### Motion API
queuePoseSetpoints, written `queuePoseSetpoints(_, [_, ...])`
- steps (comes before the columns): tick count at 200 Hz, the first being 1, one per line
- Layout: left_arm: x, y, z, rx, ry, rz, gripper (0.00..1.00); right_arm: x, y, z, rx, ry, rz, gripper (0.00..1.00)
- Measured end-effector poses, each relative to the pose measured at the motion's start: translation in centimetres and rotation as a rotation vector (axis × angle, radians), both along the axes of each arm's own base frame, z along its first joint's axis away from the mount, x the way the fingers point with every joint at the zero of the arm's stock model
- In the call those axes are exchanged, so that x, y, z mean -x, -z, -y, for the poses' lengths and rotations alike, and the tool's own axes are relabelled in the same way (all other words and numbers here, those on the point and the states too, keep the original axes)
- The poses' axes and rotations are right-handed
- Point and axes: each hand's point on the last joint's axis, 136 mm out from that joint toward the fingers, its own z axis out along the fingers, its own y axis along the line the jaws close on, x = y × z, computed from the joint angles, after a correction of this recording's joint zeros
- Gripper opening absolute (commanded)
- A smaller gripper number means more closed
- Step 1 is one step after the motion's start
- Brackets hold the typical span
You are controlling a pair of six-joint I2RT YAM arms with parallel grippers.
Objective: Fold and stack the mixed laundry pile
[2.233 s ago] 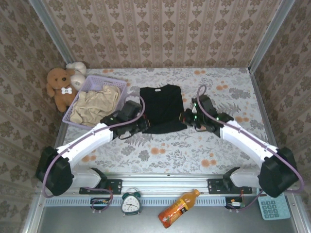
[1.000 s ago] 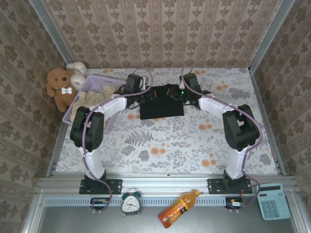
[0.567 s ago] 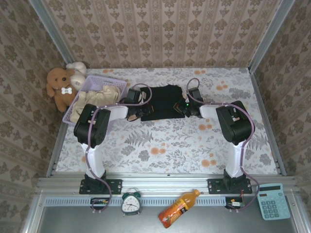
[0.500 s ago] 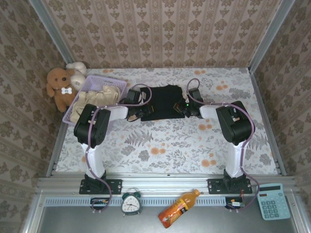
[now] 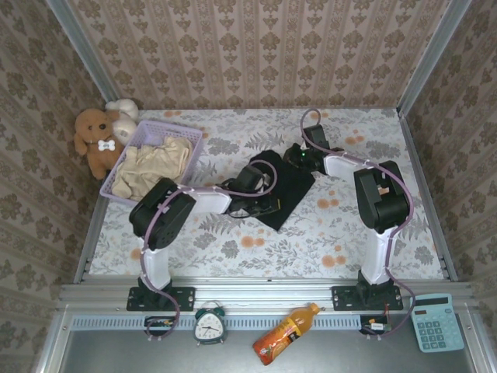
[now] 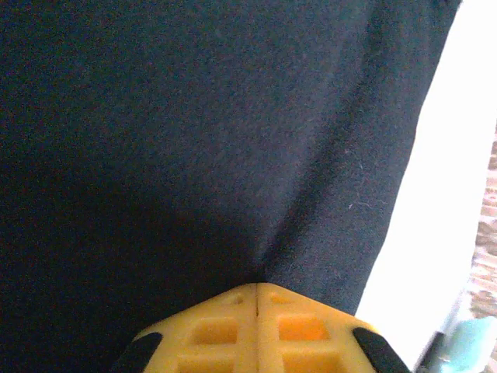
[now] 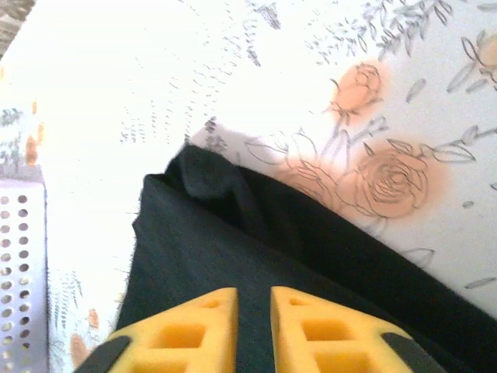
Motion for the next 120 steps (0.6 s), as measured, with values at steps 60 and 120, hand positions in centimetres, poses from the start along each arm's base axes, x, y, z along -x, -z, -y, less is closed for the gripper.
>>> queuePoseSetpoints(60, [-4.1, -6.7, 2.0, 0.069, -0.03, 0.104, 0.03, 4.9, -5.5, 0.9, 0.013, -0.069, 0.066, 0.0])
queuePoseSetpoints(120, [-0.3, -7.4, 3.5, 0.08, 0.145, 0.158, 0.0, 9.2, 0.3, 0.3, -0.082, -0.092, -0.107, 0.0])
